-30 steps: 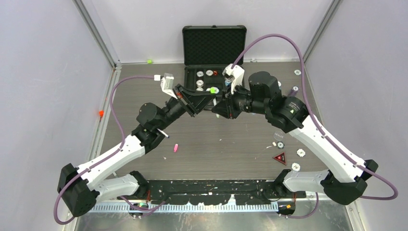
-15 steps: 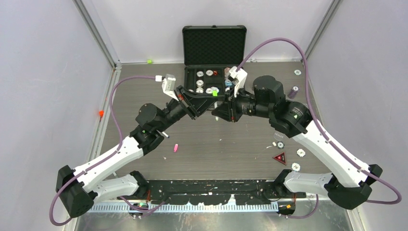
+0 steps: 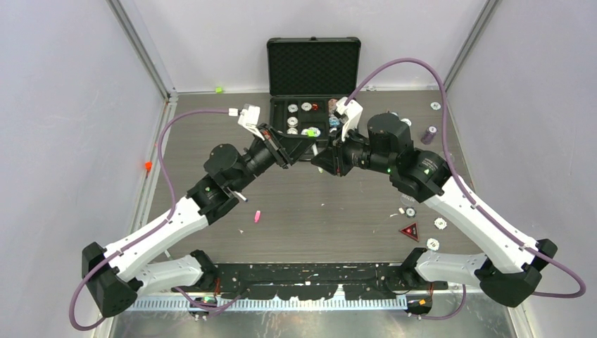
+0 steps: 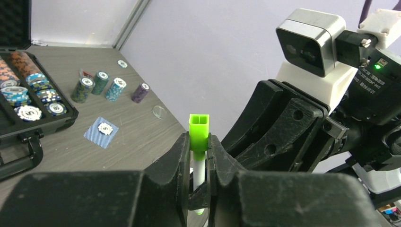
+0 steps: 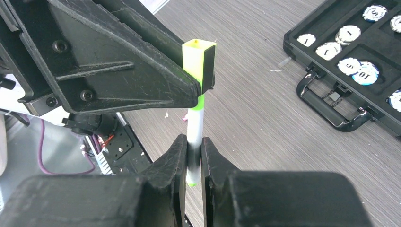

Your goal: Insert the pens into the pen caps

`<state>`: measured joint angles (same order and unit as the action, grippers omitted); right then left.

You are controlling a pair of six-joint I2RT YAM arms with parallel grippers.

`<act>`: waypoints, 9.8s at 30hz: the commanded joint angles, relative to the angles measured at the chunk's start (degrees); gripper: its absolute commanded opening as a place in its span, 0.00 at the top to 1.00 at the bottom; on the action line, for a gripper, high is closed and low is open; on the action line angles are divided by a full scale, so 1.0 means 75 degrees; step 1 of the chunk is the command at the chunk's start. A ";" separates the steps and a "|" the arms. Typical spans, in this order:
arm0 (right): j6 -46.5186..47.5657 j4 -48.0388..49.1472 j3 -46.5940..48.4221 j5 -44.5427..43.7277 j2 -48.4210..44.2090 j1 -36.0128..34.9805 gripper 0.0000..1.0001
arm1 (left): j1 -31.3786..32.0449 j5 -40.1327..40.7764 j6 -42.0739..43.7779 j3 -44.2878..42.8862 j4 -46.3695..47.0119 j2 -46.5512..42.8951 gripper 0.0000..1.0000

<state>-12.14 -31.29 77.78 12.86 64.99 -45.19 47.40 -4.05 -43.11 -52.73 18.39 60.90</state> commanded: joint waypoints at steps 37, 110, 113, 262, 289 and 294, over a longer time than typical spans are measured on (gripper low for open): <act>-0.0692 0.2256 -0.1641 0.1253 -0.1367 0.0022 1.00 | 0.0149 -0.0448 0.1005 0.0848 -0.2009 -0.2816 0.18; -0.0909 0.2003 -0.1777 0.1676 -0.0590 -0.0052 0.78 | 0.0149 -0.0500 0.0162 0.0842 -0.0960 -0.1761 1.00; -0.0887 0.1959 -0.1781 0.1583 -0.0546 -0.0056 0.79 | 0.0149 -0.0570 0.0108 0.0856 -0.0848 -0.1712 1.00; -0.0805 -0.2531 0.4938 -0.2820 0.6903 -0.1373 0.33 | 0.0161 0.6841 -0.0577 -0.0345 -1.2106 -0.7099 0.05; -0.0995 -0.2373 0.8043 -0.2198 1.0459 -0.2251 0.46 | 0.0157 0.6861 -0.0533 -0.0315 -1.2056 -0.7710 0.08; -0.0977 -0.2379 0.8385 -0.2176 1.0789 -0.2297 0.48 | 0.0159 0.6859 -0.0533 -0.0314 -1.2067 -0.7652 0.08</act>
<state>-19.03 -49.84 136.40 -4.01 145.12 -61.78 48.58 46.04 -47.55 -55.27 -74.22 2.61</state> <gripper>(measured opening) 0.538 0.919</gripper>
